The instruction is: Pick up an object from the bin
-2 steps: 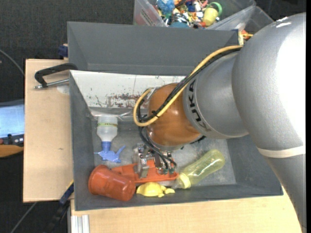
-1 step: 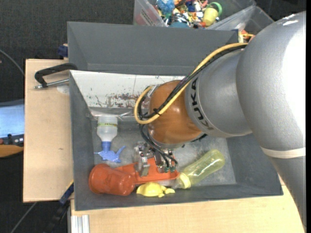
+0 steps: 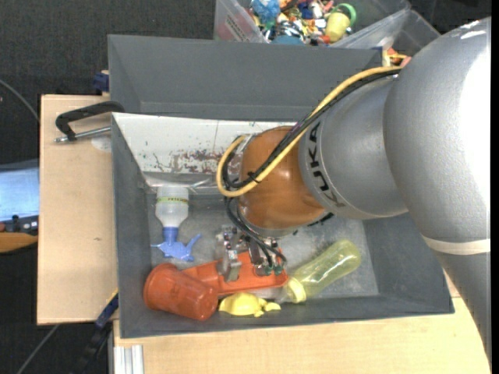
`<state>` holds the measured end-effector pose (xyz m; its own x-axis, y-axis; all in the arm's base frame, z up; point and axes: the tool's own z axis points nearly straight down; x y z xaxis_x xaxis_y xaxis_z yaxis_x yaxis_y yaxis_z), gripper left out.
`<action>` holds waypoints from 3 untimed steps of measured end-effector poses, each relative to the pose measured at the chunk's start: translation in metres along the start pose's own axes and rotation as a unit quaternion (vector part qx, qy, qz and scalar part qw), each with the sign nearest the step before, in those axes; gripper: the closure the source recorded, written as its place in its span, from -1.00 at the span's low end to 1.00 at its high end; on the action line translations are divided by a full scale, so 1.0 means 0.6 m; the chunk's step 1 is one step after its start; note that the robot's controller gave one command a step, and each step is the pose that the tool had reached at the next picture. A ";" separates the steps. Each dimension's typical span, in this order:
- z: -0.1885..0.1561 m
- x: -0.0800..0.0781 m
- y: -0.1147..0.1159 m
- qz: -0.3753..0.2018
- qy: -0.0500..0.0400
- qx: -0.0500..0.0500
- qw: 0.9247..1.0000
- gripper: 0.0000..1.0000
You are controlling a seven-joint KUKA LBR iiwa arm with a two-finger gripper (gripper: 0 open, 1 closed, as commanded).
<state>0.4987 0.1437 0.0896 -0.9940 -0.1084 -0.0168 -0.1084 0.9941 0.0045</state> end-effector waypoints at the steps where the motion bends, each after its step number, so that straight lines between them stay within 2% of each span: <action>1: -0.023 0.002 0.000 0.000 0.002 0.000 1.000 1.00; 3: -0.076 -0.001 0.001 0.000 0.000 0.000 1.000 1.00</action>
Offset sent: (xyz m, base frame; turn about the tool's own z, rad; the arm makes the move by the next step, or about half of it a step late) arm -0.0001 0.0001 0.0628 0.0000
